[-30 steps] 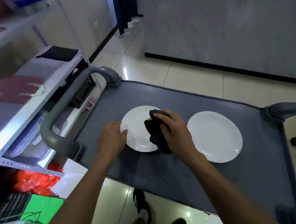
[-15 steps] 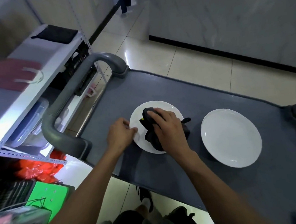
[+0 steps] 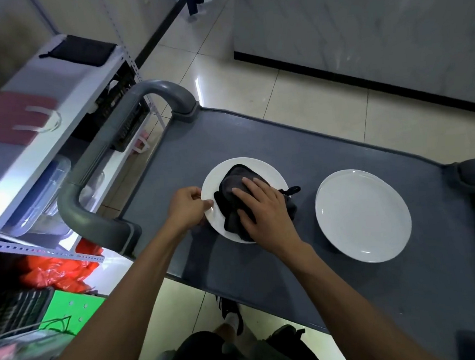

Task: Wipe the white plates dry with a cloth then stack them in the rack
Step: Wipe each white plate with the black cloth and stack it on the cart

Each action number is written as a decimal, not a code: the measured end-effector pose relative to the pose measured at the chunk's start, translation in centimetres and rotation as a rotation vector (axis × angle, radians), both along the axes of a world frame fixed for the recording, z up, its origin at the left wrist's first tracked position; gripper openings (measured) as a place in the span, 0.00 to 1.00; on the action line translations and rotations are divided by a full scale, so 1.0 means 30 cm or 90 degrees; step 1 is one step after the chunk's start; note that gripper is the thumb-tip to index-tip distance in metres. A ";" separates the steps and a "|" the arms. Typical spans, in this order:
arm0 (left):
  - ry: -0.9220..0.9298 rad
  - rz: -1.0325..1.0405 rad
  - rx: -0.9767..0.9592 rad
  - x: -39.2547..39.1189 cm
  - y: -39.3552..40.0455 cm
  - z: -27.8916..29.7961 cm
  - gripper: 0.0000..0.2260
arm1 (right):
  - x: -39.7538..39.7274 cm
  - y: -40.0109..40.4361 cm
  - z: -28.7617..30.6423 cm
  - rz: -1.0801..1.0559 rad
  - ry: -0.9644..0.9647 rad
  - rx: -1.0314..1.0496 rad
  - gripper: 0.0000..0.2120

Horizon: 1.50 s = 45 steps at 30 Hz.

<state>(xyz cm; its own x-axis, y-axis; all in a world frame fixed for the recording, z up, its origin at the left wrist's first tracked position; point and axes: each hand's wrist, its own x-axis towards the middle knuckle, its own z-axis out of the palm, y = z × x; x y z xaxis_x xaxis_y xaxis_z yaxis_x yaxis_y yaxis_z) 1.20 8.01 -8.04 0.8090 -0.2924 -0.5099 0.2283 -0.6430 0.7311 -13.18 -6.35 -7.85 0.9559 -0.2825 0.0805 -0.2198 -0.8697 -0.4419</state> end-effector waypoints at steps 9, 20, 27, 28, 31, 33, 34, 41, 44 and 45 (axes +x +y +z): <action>0.146 0.034 -0.126 -0.023 -0.010 0.040 0.05 | -0.026 -0.002 -0.020 -0.055 0.085 -0.011 0.31; 0.182 -0.066 -0.255 0.010 -0.064 0.094 0.20 | -0.034 -0.016 0.008 -0.107 -0.015 0.003 0.26; 0.207 -0.165 -0.314 -0.020 -0.192 0.139 0.20 | -0.061 -0.098 0.102 -0.170 -0.086 -0.112 0.21; 0.207 -0.187 -0.322 -0.029 -0.219 0.153 0.20 | -0.066 -0.118 0.121 -0.180 -0.095 -0.127 0.21; 0.209 -0.253 -0.348 -0.063 -0.297 0.209 0.19 | -0.090 -0.181 0.171 -0.208 -0.119 -0.166 0.20; 0.212 -0.293 -0.354 -0.090 -0.350 0.240 0.19 | -0.112 -0.234 0.199 -0.219 -0.120 -0.181 0.21; 0.213 -0.312 -0.354 -0.107 -0.376 0.254 0.19 | -0.125 -0.261 0.212 -0.222 -0.119 -0.188 0.22; 0.198 -0.343 -0.345 -0.269 -0.539 0.329 0.18 | -0.249 -0.455 0.273 -0.308 -0.139 -0.227 0.23; 0.193 -0.324 -0.355 -0.330 -0.590 0.353 0.19 | -0.307 -0.536 0.301 -0.337 -0.141 -0.230 0.24; 0.191 -0.311 -0.361 -0.348 -0.608 0.361 0.19 | -0.324 -0.559 0.314 -0.349 -0.146 -0.234 0.24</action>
